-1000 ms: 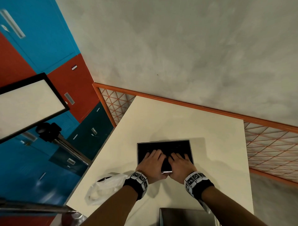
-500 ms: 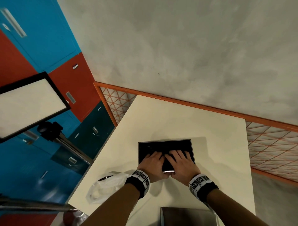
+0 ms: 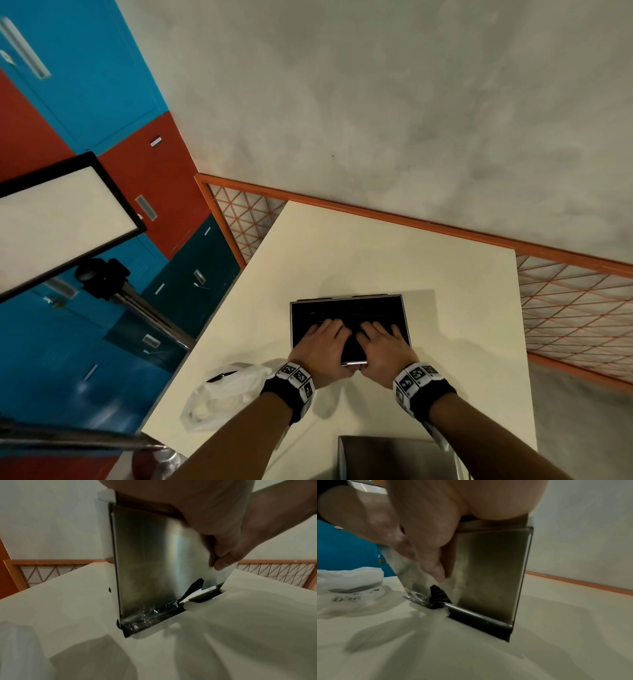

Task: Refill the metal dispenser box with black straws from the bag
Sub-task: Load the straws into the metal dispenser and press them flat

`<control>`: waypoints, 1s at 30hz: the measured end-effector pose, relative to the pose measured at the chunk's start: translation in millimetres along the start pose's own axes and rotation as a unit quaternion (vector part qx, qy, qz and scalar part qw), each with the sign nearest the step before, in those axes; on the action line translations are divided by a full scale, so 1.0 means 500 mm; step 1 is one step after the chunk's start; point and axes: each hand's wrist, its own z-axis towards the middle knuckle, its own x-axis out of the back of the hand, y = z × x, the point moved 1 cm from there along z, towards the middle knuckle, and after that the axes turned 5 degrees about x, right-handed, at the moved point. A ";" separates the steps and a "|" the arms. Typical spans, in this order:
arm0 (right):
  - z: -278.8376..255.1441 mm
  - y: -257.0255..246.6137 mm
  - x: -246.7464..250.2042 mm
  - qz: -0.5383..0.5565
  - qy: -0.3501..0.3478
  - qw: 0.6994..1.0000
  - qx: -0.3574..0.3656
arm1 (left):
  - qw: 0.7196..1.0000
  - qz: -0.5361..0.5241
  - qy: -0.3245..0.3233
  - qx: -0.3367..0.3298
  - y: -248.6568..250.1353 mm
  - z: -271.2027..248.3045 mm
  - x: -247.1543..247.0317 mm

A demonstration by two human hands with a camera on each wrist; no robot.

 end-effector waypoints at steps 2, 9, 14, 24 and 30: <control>0.001 0.001 -0.003 -0.001 0.001 1.000 -0.004 | 1.000 -0.002 -0.003 -0.001 0.001 -0.002 0.004; 0.002 0.008 -0.017 -0.002 0.016 1.000 -0.004 | 0.994 -0.058 -0.066 0.071 -0.009 -0.026 -0.007; -0.008 0.011 -0.016 0.018 0.072 0.996 0.048 | 0.991 -0.060 -0.098 0.069 -0.016 -0.037 -0.012; -0.022 -0.016 0.002 0.039 0.130 0.984 0.118 | 0.990 -0.030 -0.115 0.071 -0.007 -0.030 -0.008; -0.005 -0.020 -0.001 0.027 0.024 0.996 0.080 | 0.993 -0.093 -0.062 0.044 -0.021 -0.036 -0.010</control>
